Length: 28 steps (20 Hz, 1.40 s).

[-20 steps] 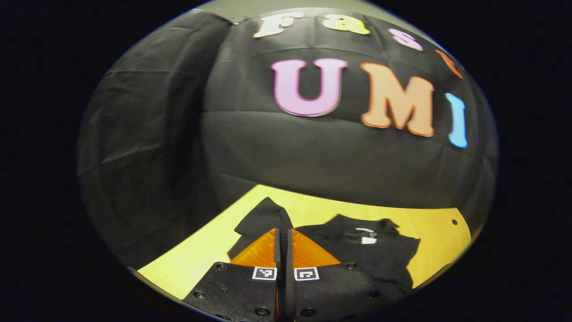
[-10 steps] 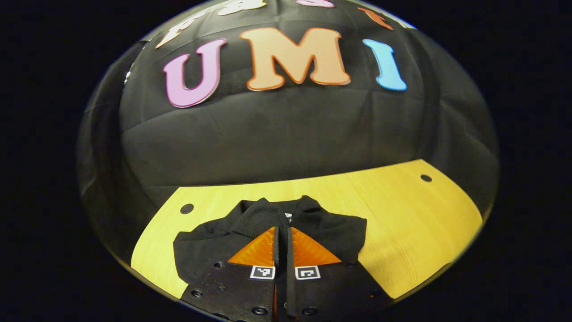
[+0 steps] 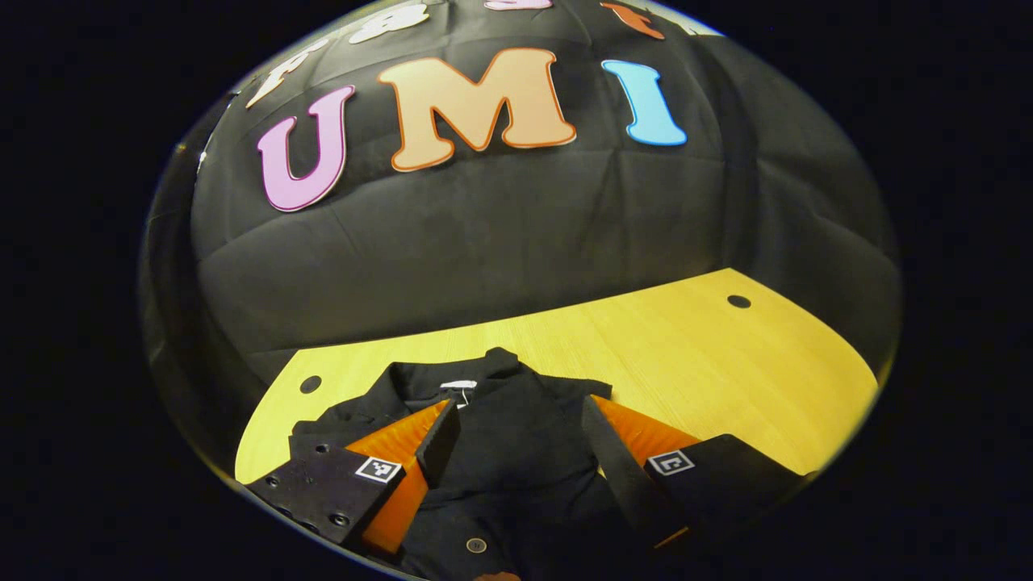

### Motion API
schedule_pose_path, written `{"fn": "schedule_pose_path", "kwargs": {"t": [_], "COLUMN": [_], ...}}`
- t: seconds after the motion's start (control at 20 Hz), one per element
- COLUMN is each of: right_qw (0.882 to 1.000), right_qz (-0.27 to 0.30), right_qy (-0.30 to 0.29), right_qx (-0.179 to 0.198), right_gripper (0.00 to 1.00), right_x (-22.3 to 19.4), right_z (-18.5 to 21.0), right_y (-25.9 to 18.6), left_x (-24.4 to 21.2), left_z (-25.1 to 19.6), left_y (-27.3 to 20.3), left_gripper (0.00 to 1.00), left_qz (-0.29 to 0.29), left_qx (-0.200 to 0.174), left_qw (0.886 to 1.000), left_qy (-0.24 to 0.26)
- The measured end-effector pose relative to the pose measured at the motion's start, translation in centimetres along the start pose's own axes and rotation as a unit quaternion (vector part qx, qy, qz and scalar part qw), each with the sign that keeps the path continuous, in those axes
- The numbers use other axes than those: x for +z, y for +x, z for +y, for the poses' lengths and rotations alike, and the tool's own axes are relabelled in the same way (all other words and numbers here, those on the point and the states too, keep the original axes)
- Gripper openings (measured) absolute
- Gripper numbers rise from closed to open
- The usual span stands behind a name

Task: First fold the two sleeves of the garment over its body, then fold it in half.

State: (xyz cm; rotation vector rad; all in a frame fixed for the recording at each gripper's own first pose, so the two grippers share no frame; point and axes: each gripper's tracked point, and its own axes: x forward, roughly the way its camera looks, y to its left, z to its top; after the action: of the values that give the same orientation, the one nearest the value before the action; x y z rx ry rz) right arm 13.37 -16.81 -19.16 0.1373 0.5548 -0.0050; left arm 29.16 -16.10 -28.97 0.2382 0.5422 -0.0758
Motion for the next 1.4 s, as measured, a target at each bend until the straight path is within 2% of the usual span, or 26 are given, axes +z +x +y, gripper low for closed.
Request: {"fn": "schedule_pose_path", "kwargs": {"t": [0.3, 0.45, 0.6, 0.75, 0.95, 1.15, 1.4], "right_qw": [0.992, 0.985, 0.979, 0.977, 0.973, 0.971, 0.977], "right_qz": [0.022, 0.025, 0.044, 0.067, 0.091, 0.107, 0.123], "right_qy": [-0.056, -0.091, -0.11, -0.117, -0.143, -0.164, -0.143], "right_qx": [0.111, 0.146, 0.163, 0.166, 0.155, 0.135, 0.103], "right_gripper": [0.98, 0.98, 0.98, 0.98, 0.98, 0.99, 0.98], "right_x": [-2.9, -4.9, -8.6, -12.7, -18.1, -21.9, -24.6], "right_z": [9.2, 13.0, 16.4, 19.8, 24.0, 26.1, 26.5], "right_y": [0.2, -0.8, -1.9, -3.3, -4.9, -5.0, -3.4], "left_x": [-0.9, -4.0, -9.0, -16.4, -24.9, -28.6, -30.0], "left_z": [5.2, 7.7, 10.5, 12.4, 14.8, 18.0, 19.3], "left_y": [-6.6, -11.5, -17.5, -23.4, -29.4, -32.6, -33.1], "left_gripper": [0.95, 0.95, 0.95, 0.94, 0.94, 0.95, 0.95], "left_qz": [-0.023, -0.019, -0.012, 0.025, 0.082, 0.105, 0.11], "left_qx": [0.035, 0.048, 0.067, 0.073, 0.073, 0.07, 0.065], "left_qw": [0.999, 0.998, 0.997, 0.997, 0.993, 0.991, 0.991], "left_qy": [-0.017, -0.028, -0.022, -0.019, -0.048, -0.042, -0.041]}}
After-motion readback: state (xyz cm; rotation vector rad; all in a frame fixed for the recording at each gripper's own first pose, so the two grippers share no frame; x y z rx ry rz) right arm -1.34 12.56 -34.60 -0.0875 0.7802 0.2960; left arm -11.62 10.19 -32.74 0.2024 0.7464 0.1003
